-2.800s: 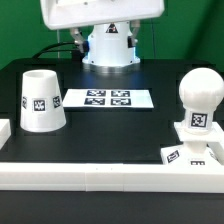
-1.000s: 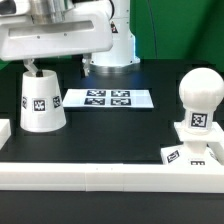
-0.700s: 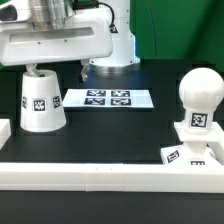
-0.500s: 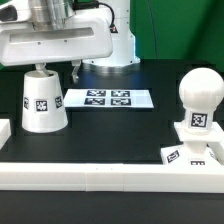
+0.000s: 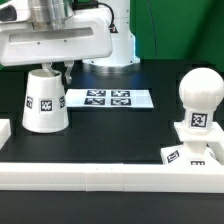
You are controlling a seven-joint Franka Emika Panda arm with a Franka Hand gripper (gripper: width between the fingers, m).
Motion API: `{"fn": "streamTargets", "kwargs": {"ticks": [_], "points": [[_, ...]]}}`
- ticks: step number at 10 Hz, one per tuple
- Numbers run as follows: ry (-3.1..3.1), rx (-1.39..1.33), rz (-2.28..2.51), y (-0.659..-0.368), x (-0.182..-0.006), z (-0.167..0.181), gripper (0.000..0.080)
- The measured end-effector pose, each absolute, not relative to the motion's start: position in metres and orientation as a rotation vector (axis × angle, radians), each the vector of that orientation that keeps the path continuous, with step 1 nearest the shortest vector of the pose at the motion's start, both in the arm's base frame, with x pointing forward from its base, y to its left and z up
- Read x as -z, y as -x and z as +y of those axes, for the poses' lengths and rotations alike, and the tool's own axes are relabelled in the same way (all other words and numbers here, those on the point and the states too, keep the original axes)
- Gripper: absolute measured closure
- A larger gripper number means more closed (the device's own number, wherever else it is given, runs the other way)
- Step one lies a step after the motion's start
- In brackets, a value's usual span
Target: Assemble lamp
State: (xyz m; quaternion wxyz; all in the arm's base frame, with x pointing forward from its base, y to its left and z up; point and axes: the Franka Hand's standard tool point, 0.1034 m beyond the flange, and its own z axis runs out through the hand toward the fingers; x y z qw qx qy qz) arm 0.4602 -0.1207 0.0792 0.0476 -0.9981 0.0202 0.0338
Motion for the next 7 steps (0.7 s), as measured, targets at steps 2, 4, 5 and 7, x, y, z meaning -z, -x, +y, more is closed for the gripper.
{"fn": "streamTargets", "kwargs": {"ticks": [2,4,5,7], "points": [[3.036,-0.1,0.062,-0.468,-0.083,-0.113,0.0755],[3.009,-0.085,0.159,-0.496,-0.1,-0.089,0.0755],[2.998,-0.072,0.2,-0.513,-0.111,-0.078,0.0755],[2.975,-0.054,0.28,-0.547,-0.133,-0.062,0.0755]]}}
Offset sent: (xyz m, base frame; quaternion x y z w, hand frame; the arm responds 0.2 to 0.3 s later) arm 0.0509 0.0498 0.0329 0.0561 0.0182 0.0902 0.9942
